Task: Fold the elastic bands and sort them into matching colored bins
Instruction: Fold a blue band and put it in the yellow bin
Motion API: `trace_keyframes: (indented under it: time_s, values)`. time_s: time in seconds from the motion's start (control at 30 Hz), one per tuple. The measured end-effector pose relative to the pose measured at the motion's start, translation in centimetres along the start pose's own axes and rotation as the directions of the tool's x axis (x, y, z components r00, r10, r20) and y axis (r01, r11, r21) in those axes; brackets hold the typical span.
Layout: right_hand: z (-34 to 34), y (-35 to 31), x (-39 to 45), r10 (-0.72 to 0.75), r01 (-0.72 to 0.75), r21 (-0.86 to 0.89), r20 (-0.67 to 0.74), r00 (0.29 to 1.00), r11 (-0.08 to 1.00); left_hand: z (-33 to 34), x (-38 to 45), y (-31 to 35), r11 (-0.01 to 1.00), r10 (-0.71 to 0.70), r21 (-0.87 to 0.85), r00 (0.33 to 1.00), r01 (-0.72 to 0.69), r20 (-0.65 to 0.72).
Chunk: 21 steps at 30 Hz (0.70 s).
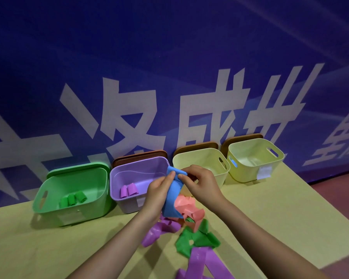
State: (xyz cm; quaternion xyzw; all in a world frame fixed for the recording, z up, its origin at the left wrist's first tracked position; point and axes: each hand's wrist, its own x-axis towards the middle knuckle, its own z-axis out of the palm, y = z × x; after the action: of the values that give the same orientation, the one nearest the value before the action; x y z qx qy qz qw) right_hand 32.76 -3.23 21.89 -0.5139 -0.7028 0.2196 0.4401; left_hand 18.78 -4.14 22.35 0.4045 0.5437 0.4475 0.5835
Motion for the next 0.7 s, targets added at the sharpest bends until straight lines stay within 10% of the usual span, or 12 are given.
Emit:
trace_keyframes:
  time_s: [0.43,0.7]
  values:
    - [0.5,-0.2,0.2,-0.184,0.231,-0.272,0.188,0.965,0.934,-0.6,0.8,-0.9,0.988,-0.11,-0.112,0.992,0.103,-0.057]
    - [-0.1,0.0,0.3,-0.158,0.203,-0.121,0.309,0.938,0.972,-1.8,0.9,-1.6,0.996,-0.078,-0.047,0.996,0.076,-0.041]
